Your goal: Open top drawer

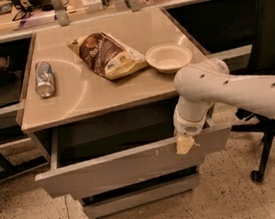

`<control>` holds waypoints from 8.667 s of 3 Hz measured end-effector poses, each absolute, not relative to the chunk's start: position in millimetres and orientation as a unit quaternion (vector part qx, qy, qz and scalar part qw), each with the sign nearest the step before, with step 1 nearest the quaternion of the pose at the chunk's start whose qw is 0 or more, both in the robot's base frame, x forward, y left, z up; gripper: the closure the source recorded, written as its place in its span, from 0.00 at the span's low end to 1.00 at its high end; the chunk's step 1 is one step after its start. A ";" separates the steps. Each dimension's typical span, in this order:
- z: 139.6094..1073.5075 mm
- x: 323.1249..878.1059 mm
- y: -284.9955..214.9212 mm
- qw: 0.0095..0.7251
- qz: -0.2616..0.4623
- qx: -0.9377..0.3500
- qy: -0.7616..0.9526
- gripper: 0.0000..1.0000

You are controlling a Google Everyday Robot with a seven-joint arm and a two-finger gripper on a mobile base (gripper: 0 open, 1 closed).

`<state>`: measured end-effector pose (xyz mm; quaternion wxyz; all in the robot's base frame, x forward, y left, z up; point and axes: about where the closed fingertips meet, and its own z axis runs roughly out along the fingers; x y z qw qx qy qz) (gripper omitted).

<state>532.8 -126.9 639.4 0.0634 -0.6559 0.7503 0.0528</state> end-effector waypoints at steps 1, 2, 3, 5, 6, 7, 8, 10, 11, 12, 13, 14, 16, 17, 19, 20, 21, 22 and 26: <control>642.0 517.2 -133.5 0.053 0.049 -0.651 0.755 1.00; 643.4 500.7 -141.2 0.046 0.049 -0.643 0.763 1.00; 644.1 483.9 -148.6 0.043 0.050 -0.631 0.773 1.00; 644.9 472.7 -153.9 0.043 0.053 -0.621 0.780 1.00; 645.1 472.1 -153.4 0.043 0.054 -0.621 0.781 1.00; 645.6 462.0 -158.3 0.041 0.058 -0.613 0.787 1.00; 645.7 461.4 -157.4 0.041 0.058 -0.613 0.787 1.00; 646.3 451.1 -160.0 0.039 0.060 -0.607 0.791 1.00; 646.9 442.6 -163.3 0.038 0.062 -0.602 0.795 1.00; 647.0 442.2 -162.3 0.038 0.062 -0.602 0.795 1.00; 648.0 433.0 -165.4 0.036 0.063 -0.597 0.799 1.00; 649.1 417.8 -168.5 0.028 0.069 -0.594 0.801 1.00; 651.3 404.0 -171.6 0.021 0.073 -0.590 0.804 1.00; 653.5 389.7 -177.3 0.015 0.077 -0.583 0.809 1.00; 653.6 380.7 -176.3 0.012 0.076 -0.581 0.810 1.00; 654.1 372.1 -173.9 0.011 0.077 -0.574 0.815 1.00; 653.1 363.5 -174.4 0.008 0.078 -0.569 0.818 1.00; 652.6 357.3 -175.4 0.006 0.079 -0.564 0.822 1.00; 652.3 318.0 -183.8 0.002 0.084 -0.532 0.843 1.00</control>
Offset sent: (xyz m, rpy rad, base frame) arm -0.1065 -0.0487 0.0254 -0.0612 0.0673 -0.1287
